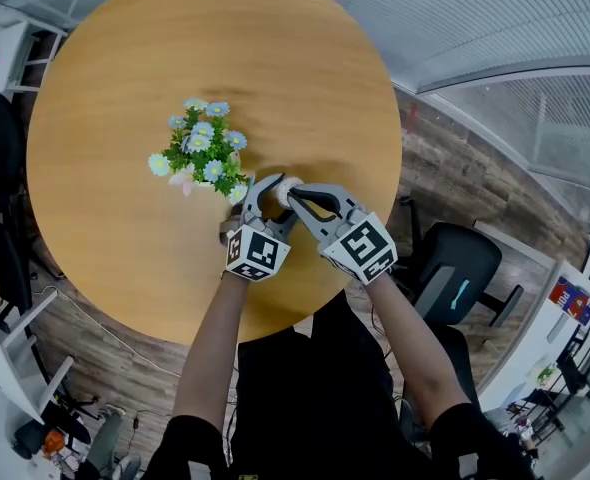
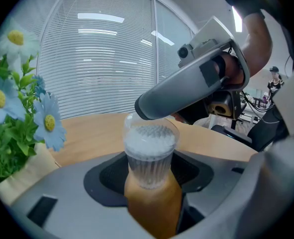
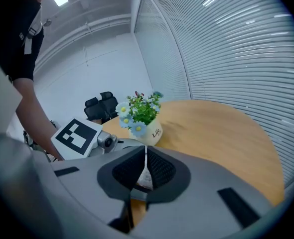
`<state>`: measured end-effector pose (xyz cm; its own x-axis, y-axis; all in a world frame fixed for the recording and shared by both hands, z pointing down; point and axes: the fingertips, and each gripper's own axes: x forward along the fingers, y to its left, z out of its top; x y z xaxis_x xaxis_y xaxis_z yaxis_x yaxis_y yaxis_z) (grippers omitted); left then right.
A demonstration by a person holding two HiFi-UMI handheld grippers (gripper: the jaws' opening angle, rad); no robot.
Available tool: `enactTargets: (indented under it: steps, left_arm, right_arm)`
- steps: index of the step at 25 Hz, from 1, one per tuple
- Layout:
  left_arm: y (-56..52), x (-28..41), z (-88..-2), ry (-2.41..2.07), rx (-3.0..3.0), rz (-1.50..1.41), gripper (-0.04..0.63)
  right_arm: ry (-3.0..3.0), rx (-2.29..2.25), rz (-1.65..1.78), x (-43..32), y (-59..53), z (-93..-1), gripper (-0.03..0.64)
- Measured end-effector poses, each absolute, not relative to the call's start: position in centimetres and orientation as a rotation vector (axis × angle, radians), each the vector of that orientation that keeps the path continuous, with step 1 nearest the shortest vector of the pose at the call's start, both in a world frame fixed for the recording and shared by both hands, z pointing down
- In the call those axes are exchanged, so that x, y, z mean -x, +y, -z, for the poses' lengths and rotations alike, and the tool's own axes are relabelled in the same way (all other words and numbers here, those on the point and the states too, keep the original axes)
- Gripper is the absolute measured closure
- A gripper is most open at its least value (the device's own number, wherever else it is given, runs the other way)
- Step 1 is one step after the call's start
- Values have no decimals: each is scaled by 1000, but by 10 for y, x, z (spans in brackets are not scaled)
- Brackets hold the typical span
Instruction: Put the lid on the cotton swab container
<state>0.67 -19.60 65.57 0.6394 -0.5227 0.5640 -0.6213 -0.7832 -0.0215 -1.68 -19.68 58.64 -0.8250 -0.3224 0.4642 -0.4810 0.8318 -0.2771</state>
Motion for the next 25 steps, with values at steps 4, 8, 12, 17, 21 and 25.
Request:
enactTargets:
  steps: [4, 8, 12, 17, 21, 25]
  left_arm:
    - [-195, -7, -655, -944, -2684, -841, 333]
    - [-196, -7, -655, -944, -2683, -841, 333]
    - [-196, -7, -656, -944, -2683, -841, 333]
    - [-196, -7, -656, -944, -2684, -841, 333]
    - [-196, -7, -655, -944, -2684, -841, 333]
    - [-196, -7, -656, -944, -2683, -842, 333]
  right_arm:
    - [-2588, -604, -540, 17, -199, -591, 609]
    - [-2573, -616, -532, 18, -203, -594, 609]
    - [-2560, -620, -538, 19, -204, -599, 609]
    - [-2544, -633, -533, 19, -205, -600, 609]
    - [-2543, -648, -520, 20, -204, -600, 611]
    - [-2550, -666, -527, 19, -205, -601, 611]
